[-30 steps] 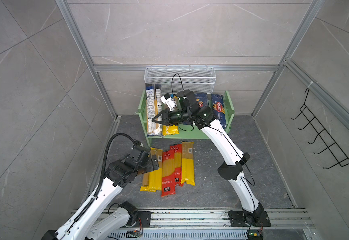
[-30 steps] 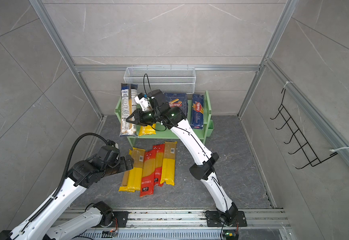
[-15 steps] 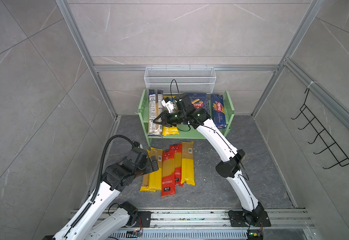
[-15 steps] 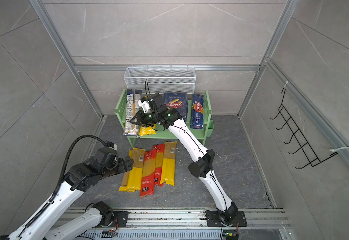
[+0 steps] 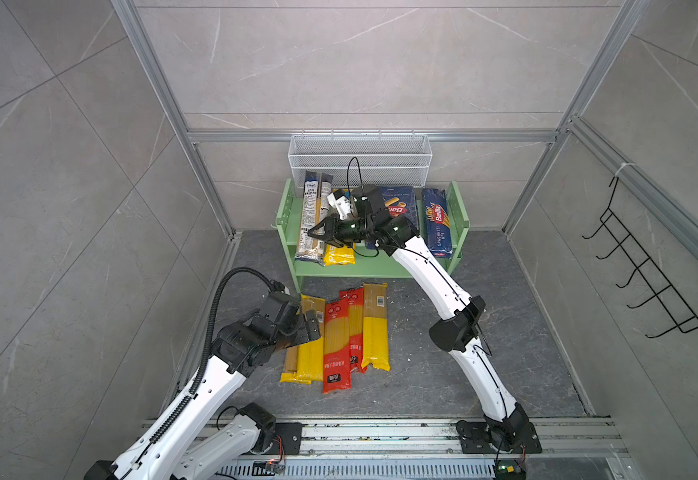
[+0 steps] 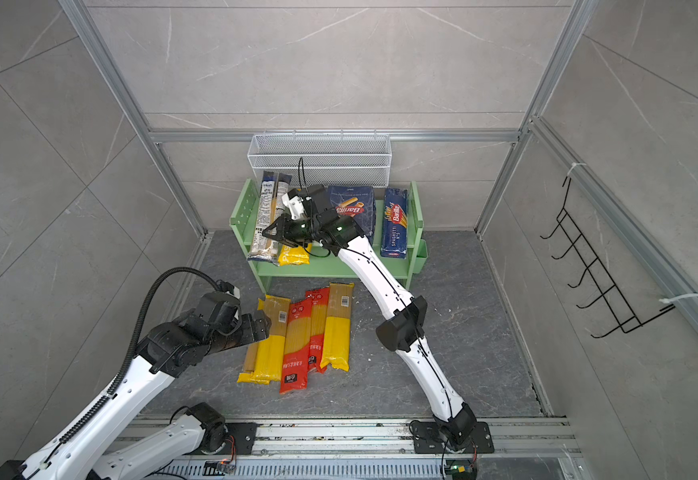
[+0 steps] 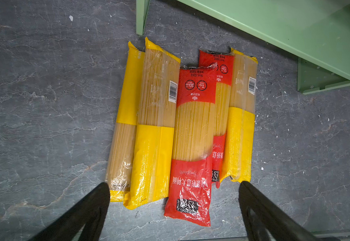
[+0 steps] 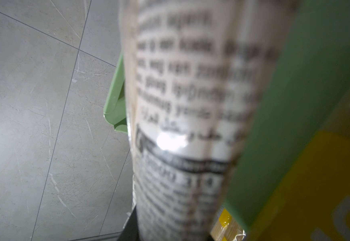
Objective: Arrange pasta packages on shelves
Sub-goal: Place the pasta bag on the shelf.
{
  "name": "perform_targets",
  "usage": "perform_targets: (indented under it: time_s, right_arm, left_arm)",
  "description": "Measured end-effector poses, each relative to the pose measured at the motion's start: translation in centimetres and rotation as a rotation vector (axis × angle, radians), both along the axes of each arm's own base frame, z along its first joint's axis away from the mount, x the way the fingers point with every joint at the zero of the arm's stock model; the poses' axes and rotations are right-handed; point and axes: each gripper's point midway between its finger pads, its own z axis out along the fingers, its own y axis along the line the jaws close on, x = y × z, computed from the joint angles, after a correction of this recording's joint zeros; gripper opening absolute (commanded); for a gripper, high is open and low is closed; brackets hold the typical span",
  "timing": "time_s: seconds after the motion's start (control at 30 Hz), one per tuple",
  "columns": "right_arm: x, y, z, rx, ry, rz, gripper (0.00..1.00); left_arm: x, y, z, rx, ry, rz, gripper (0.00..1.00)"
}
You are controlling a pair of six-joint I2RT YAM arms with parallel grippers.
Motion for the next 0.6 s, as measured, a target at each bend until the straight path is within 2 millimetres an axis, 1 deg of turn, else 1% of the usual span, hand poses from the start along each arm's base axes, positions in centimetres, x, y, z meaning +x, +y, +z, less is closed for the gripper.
perform_targets:
  time_s: [0.03, 0.1, 0.17, 0.2, 0.37, 0.47, 0.6]
  right_arm:
    - [0.2, -0.1, 0.2, 0.006, -0.001, -0.005, 0.42]
    - [0.6, -0.4, 0.5, 0.019, -0.006, -0.013, 0.49]
    - [1.3, -0.8, 1.0, 0.033, -0.024, -0.025, 0.51]
    - [1.7, -1.1, 1.1, 0.037, -0.028, -0.031, 0.53]
    - [2.7, -1.8, 2.3, 0.071, -0.062, -0.040, 0.55]
    - [2.5, -1.8, 2.9, 0.086, -0.075, -0.032, 0.55]
    - [2.0, -1.5, 3.1, 0.092, -0.072, -0.008, 0.56]
  left_arm:
    - [0.1, 0.0, 0.0, 0.001, 0.001, 0.000, 0.98]
    - [0.1, -0.1, -0.1, 0.001, 0.003, 0.000, 0.98]
    - [0.3, -0.2, -0.1, 0.000, 0.001, 0.000, 0.98]
    - [0.3, -0.2, -0.1, -0.001, 0.002, 0.000, 0.98]
    - [0.4, -0.4, -0.2, -0.004, 0.005, -0.001, 0.98]
    - [0.4, -0.4, -0.2, -0.004, 0.007, -0.002, 0.98]
    - [0.4, -0.4, -0.2, -0.004, 0.007, -0.002, 0.98]
